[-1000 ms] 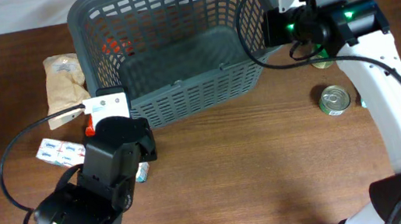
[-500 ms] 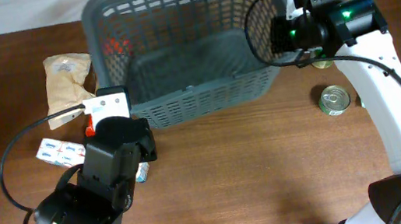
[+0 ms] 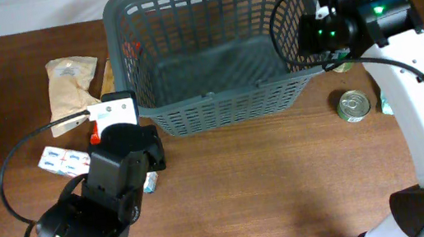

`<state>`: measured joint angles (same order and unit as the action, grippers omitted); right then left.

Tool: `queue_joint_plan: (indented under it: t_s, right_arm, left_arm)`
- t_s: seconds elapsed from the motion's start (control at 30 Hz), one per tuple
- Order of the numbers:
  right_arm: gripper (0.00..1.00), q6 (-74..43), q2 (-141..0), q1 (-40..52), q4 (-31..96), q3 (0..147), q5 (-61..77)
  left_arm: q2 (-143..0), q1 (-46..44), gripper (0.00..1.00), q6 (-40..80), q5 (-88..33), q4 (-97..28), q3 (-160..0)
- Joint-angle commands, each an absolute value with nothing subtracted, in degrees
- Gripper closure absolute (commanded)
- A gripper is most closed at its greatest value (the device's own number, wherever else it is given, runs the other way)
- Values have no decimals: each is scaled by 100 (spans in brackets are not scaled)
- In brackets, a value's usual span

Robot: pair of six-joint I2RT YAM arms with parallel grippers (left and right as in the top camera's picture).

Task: Pack container
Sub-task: 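Release the basket and move the left gripper toward the tan bag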

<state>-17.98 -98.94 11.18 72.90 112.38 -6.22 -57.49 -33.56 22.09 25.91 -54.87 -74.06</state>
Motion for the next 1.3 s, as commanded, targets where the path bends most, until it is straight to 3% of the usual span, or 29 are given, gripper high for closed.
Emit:
queue_joint_plan:
  t_s: [0.0, 0.2, 0.67, 0.83, 0.87, 0.9, 1.0, 1.1, 1.23, 1.27]
  right_arm:
    - [96, -1798, -9605, 1083, 7590, 11830, -355]
    - [96, -1374, -8899, 1081, 8239, 12162, -272]
    - [96, -1070, -7828, 1081, 9439, 11756, 204]
    - [96, -1074, -7577, 1081, 9459, 11496, 261]
    - [91, -1074, -7548, 1081, 9478, 11496, 261]
    - [64, -1074, -7509, 1081, 9491, 11496, 261]
    - [1, -1076, -7448, 1081, 9546, 11496, 261]
    - [1, -1079, -7441, 1083, 9629, 11496, 261]
    - [1, -1074, -7461, 1083, 9727, 11491, 255]
    - [1, -1076, -7463, 1081, 9721, 11491, 255]
  left_arm:
    - [-5669, -3317, 98, 2263, 2687, -5494, -7432]
    - [-5299, -3247, 98, 2016, 2714, -5596, -7472]
    - [-5273, -1372, 98, 2423, 1774, -7800, -8171]
    - [-5194, -1240, 98, 2488, 1776, -8044, -8169]
    - [-5181, -1240, 98, 2506, 1778, -8060, -8169]
    - [-5166, -1240, 98, 2506, 1780, -8060, -8169]
    - [-5162, -1240, 89, 2502, 1973, -8064, -8169]
    - [-5175, -1194, 72, 2499, 2314, -8051, -8169]
    - [-5297, -989, 37, 2351, 2598, -7957, -8169]
    - [-5358, -915, 22, 2255, 2593, -7902, -8169]
